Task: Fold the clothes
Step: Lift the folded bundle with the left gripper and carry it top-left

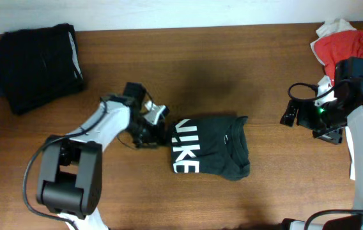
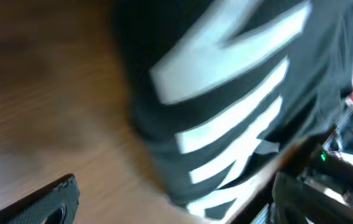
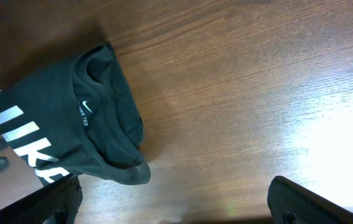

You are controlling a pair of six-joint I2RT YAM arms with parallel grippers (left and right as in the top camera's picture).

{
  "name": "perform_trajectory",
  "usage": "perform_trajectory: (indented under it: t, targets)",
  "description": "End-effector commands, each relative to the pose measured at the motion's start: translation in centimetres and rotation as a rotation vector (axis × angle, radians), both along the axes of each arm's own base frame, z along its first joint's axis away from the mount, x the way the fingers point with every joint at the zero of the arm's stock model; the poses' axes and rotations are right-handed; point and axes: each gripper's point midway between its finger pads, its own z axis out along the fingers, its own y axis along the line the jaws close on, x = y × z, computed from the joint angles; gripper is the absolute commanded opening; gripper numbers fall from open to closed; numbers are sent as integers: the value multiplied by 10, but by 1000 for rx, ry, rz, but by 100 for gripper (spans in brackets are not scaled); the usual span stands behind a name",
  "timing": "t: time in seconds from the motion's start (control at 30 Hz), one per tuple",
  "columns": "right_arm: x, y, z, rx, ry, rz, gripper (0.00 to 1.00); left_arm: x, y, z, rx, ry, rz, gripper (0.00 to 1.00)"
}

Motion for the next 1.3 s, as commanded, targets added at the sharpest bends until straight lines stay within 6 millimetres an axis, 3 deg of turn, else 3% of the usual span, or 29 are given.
perform_trajectory:
  t: [0.0, 0.07, 0.13, 0.2, 0.27, 0.33, 0.47, 0.53, 0.63, 0.77, 0.83, 0.93, 1.0, 1.27]
  targets:
    - [1, 0, 6, -13, -20, -1, 99, -20, -36, -2, -137, 6, -48, 96]
    - [1, 0, 6, -13, -20, -1, 99, -24, -47, -8, -142, -1, -44, 89]
    - [1, 0, 6, -13, -20, -1, 99, -23, -53, -11, -118, -6, -31, 62]
    - [1, 0, 6, -13, -20, -1, 99, -12, -45, -20, -28, -30, 23, 19]
    - [1, 0, 6, -13, -20, -1, 99, 13, -30, -22, 72, -106, 73, 1]
    - [1, 0, 6, -13, -20, -1, 99, 46, -13, -16, 155, -200, 128, 1]
    - [1, 0, 6, -13, -20, -1, 99, 126, 70, 5, 453, -474, 245, 1]
    - [1, 0, 6, -13, -20, -1, 99, 151, 100, 12, 546, -587, 258, 1]
    - [1, 0, 6, -13, -20, -1, 99, 185, 163, 31, 686, -714, 349, 1]
    - [1, 0, 6, -13, -20, -1, 99, 223, 231, 76, 726, -842, 495, 1]
    - [1, 0, 6, -13, -20, -1, 99, 240, 252, 104, 728, -918, 564, 1]
    - [1, 0, 6, -13, -20, -1, 99, 257, 270, 140, 726, -1009, 643, 1]
    - [1, 0, 6, -13, -20, -1, 99, 260, 296, 160, 750, -1025, 796, 1]
    - [1, 0, 6, -13, -20, -1, 99, 241, 387, 167, 766, -982, 1086, 1]
